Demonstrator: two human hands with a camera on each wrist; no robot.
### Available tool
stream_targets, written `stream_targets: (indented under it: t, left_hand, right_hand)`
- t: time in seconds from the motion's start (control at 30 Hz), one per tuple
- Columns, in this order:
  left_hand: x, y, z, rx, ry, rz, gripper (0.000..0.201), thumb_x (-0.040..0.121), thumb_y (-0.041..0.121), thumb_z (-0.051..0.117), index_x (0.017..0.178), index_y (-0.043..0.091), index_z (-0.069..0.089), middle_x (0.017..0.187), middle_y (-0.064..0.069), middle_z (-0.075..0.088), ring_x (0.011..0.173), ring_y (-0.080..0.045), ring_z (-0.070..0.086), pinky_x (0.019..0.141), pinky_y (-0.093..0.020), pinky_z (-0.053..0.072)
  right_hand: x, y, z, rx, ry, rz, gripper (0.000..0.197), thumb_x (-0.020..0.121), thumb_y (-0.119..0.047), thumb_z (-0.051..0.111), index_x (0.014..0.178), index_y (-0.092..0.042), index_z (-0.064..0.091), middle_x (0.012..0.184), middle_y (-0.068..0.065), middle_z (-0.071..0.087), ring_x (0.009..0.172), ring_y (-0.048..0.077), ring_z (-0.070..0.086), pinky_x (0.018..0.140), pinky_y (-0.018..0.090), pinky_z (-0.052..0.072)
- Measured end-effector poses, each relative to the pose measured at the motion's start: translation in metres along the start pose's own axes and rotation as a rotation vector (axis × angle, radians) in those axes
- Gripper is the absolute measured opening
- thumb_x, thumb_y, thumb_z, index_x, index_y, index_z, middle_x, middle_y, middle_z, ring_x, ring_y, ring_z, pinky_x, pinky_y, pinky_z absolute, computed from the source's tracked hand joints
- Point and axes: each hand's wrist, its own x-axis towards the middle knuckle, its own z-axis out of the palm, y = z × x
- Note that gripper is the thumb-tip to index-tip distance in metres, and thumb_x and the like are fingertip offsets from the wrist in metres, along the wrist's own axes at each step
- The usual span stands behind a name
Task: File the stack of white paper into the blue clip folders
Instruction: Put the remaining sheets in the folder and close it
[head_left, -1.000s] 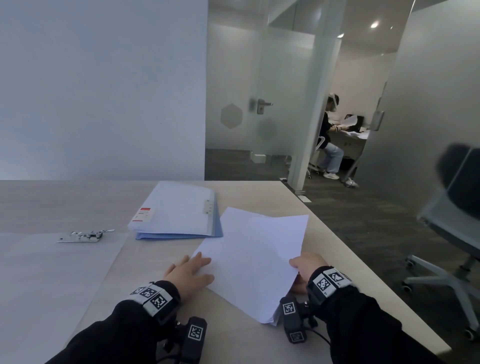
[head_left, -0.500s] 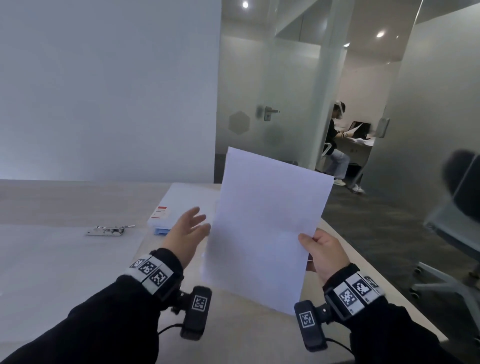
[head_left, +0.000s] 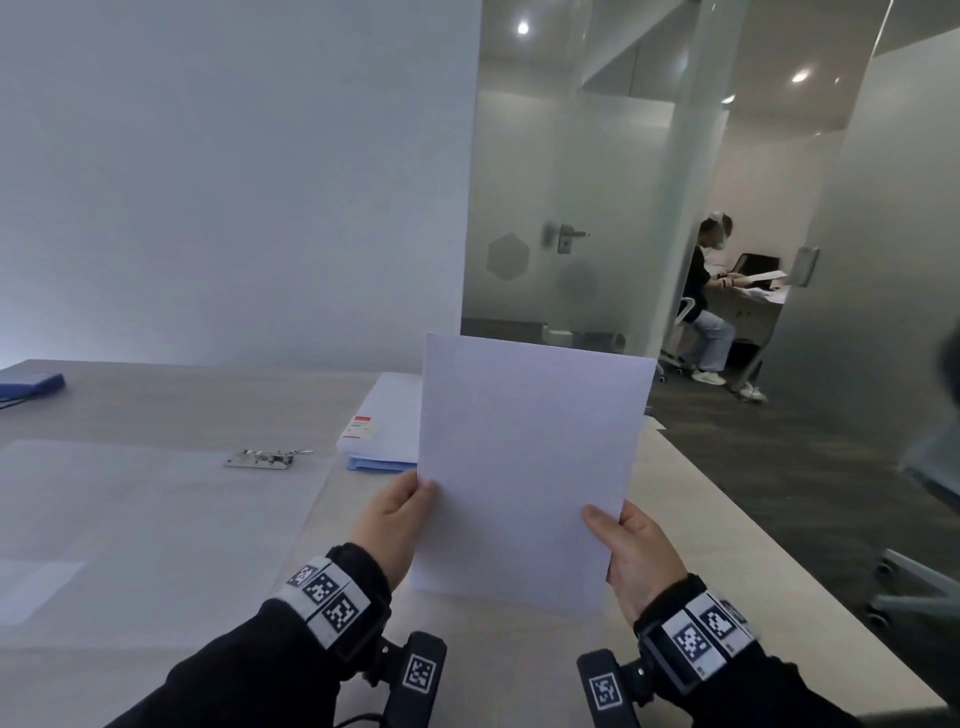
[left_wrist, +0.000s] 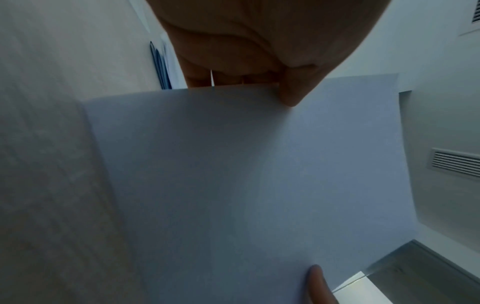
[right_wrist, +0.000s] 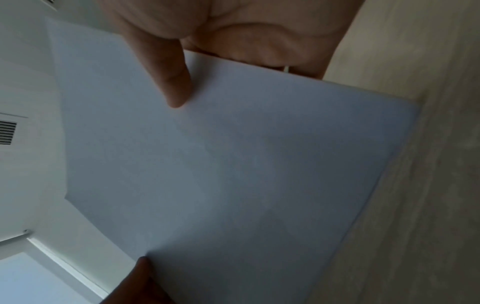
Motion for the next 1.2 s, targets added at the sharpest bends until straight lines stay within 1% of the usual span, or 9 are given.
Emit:
stream_targets:
  t: [0.2,0.3,0.4,0.53,0.63,0.8,1.0,1.1,1.2]
  left_hand:
    - [-0.005,-0.013,0.000,0.123,0.025,-0.015,0.024,0.098,0.016,0.046,0.088,0.020,0.068,0.081,0.006,0.071,0.075,-0.012,0.061,0.070,-0.028,0.047]
    - [0.001,-0.016,-0.013,0.117,0.090,-0.045,0.026,0.095,0.022,0.050,0.073,0.017,0.062,0.069,0.005,0.065,0.070,-0.018,0.057,0.069,-0.032,0.044]
    - [0.006,-0.009,-0.032,0.069,0.114,-0.110,0.023,0.089,0.032,0.052,0.080,0.016,0.065,0.079,-0.003,0.067,0.077,-0.021,0.059,0.072,-0.038,0.045]
    - [0.003,0.008,-0.067,0.058,0.084,-0.254,0.021,0.097,0.027,0.050,0.091,0.018,0.067,0.091,-0.006,0.071,0.082,-0.027,0.065,0.079,-0.039,0.049]
    - [0.001,0.013,-0.118,0.348,0.175,-0.279,0.038,0.086,0.047,0.056,0.098,0.014,0.068,0.102,-0.001,0.071,0.098,-0.024,0.064,0.093,-0.034,0.045]
    - [-0.013,0.000,-0.225,0.857,0.314,-0.532,0.052,0.087,0.042,0.061,0.132,0.017,0.054,0.133,-0.011,0.056,0.121,-0.030,0.053,0.104,-0.034,0.041]
    - [-0.044,-0.012,-0.258,1.037,0.153,-0.746,0.072,0.088,0.048,0.056,0.150,0.023,0.028,0.156,-0.011,0.029,0.140,-0.031,0.034,0.115,-0.038,0.030]
    - [-0.060,0.000,-0.236,1.094,0.031,-0.723,0.074,0.080,0.061,0.050,0.147,0.041,0.027,0.152,-0.004,0.039,0.135,-0.026,0.041,0.110,-0.032,0.035]
    - [-0.078,0.007,-0.203,0.941,-0.103,-0.584,0.064,0.085,0.049,0.053,0.145,0.042,0.031,0.148,0.002,0.044,0.133,-0.019,0.045,0.110,-0.028,0.035]
  right_hand:
    - [0.001,0.009,-0.002,-0.092,-0.006,0.045,0.022,0.094,-0.002,0.053,0.106,-0.010,0.070,0.100,0.011,0.077,0.090,0.028,0.073,0.077,0.039,0.055]
    - [0.004,0.016,0.003,-0.160,-0.026,0.091,0.023,0.094,-0.004,0.054,0.095,-0.014,0.074,0.102,0.015,0.076,0.091,0.032,0.071,0.082,0.045,0.055]
    - [0.007,0.022,0.018,-0.253,-0.081,0.105,0.026,0.095,-0.007,0.054,0.085,-0.017,0.076,0.096,0.011,0.077,0.088,0.029,0.072,0.084,0.048,0.054]
    - [0.006,0.021,0.045,-0.365,-0.098,0.056,0.023,0.096,-0.006,0.052,0.089,-0.017,0.071,0.085,-0.004,0.077,0.079,0.015,0.072,0.070,0.030,0.055]
    - [0.013,0.024,0.060,-0.393,-0.077,0.057,0.021,0.096,-0.010,0.051,0.094,-0.020,0.069,0.096,0.005,0.075,0.088,0.028,0.071,0.072,0.033,0.054]
    - [0.020,0.033,0.083,-0.388,-0.050,0.110,0.018,0.094,-0.018,0.050,0.094,-0.023,0.068,0.093,0.009,0.074,0.087,0.037,0.068,0.061,0.037,0.049]
    - [0.023,0.038,0.127,-0.392,-0.108,0.090,0.017,0.094,-0.015,0.049,0.093,-0.018,0.066,0.075,0.006,0.066,0.060,0.024,0.057,0.042,0.020,0.037]
    - [0.022,0.040,0.152,-0.387,-0.152,0.094,0.016,0.094,-0.014,0.050,0.091,-0.016,0.065,0.063,0.002,0.059,0.052,0.022,0.049,0.040,0.019,0.034]
    - [0.021,0.042,0.174,-0.376,-0.174,0.101,0.015,0.094,-0.012,0.050,0.090,-0.015,0.064,0.062,0.004,0.056,0.050,0.021,0.047,0.036,0.017,0.033]
